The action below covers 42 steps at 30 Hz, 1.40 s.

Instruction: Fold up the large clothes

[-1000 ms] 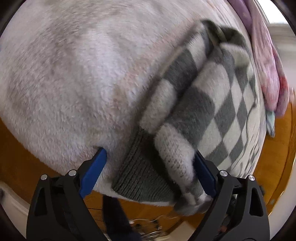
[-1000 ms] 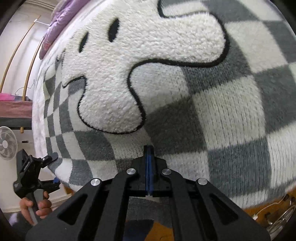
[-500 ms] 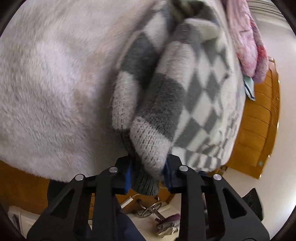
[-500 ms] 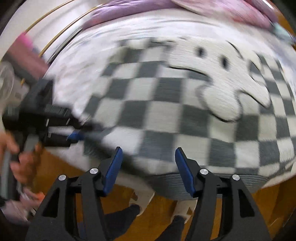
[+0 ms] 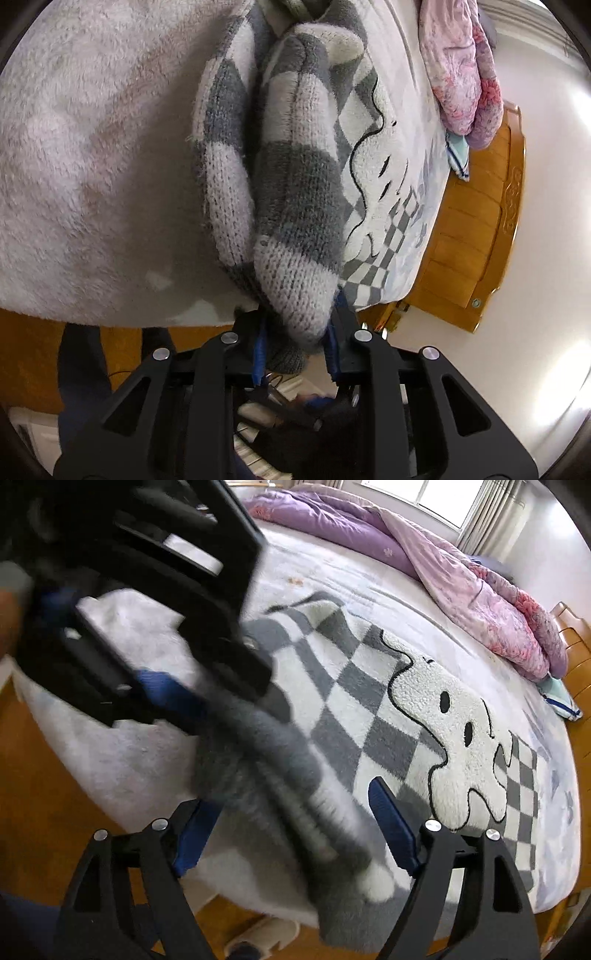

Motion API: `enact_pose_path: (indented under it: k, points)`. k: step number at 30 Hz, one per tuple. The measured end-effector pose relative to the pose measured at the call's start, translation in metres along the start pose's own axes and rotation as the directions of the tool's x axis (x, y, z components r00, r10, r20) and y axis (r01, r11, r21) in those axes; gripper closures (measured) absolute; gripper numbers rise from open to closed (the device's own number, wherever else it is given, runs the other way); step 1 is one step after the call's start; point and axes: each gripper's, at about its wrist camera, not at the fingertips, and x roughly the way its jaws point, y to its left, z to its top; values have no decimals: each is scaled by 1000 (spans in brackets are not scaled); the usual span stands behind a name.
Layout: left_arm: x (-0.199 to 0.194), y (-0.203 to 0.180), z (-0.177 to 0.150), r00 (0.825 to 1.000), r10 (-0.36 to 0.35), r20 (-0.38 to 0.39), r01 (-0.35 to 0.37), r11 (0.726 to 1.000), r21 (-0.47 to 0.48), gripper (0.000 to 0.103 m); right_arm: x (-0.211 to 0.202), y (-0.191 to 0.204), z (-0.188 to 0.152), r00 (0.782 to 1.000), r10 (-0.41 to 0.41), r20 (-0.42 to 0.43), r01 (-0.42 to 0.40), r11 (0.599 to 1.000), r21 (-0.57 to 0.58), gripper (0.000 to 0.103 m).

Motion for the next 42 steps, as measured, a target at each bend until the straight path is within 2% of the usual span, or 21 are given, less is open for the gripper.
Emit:
enact_pose_path:
  k: [2,3,4,6,8,9,10,14,15,16,17,19,21,24,28,30,32,35,36,39,42]
  points:
    - [-2,8,2,1000,23,-19,-23,1000,-18,77,9,-9,1,996,71,-46,-68,996,56,66]
    - [-1,9,4,999,26,-28,-27,999,-20,77,10,-13,1,993,98,-59,-93,992,83,70]
    - [0,10,6,999,30,-37,-31,999,-30,73,9,-14,2,992,111,-66,-105,990,90,78]
    - [2,8,10,999,35,-32,-37,998,-51,60,5,-16,5,990,118,-74,-110,989,96,82]
    - [-6,5,15,994,109,29,-108,993,-40,26,-2,-24,6,989,132,-69,-122,983,137,84]
    - [-12,-2,21,982,168,90,-166,986,-21,21,-5,-29,6,987,144,-66,-132,977,166,84]
    - [-15,-5,27,974,193,116,-193,981,-12,17,-10,-37,7,985,163,-59,-148,968,205,85]
    - [-9,-26,61,960,249,128,-251,968,6,17,-31,-58,15,984,177,-20,-164,947,277,85]
    - [-6,-37,70,948,277,155,-284,959,26,17,-36,-62,17,984,177,-13,-165,942,291,85]
    - [-5,-46,75,939,294,180,-307,951,47,27,-42,-70,18,982,188,-2,-177,928,328,85]
    - [-6,-58,78,931,291,221,-316,945,87,60,-46,-74,17,980,197,4,-186,918,350,85]
    - [-9,-82,79,915,313,255,-354,926,133,68,-56,-87,16,974,225,26,-216,887,409,86]
    - [-14,-112,70,917,285,280,-346,916,202,71,-69,-107,11,968,243,67,-244,837,490,86]
    - [-16,-159,46,916,249,313,-349,881,320,73,-92,-144,3,961,237,141,-274,759,590,86]
    - [5,-224,9,911,220,349,-377,787,488,73,-121,-196,-29,945,210,249,-326,608,724,86]
    - [33,-261,-12,909,227,351,-401,709,580,73,-124,-223,-56,938,198,284,-346,505,791,86]
    - [63,-288,-27,911,236,339,-407,658,634,73,-121,-248,-73,940,184,286,-340,438,832,86]
    - [123,-323,-49,892,274,360,-453,557,696,73,-117,-283,-94,954,167,247,-296,412,862,86]
    - [139,-331,-53,887,287,362,-462,543,701,73,-114,-296,-105,954,177,242,-294,382,876,86]
    - [195,-352,-62,887,320,333,-459,530,713,73,-105,-333,-133,945,210,252,-307,294,905,86]
    - [250,-374,-68,874,364,321,-472,486,735,73,-99,-365,-160,937,238,256,-313,247,917,87]
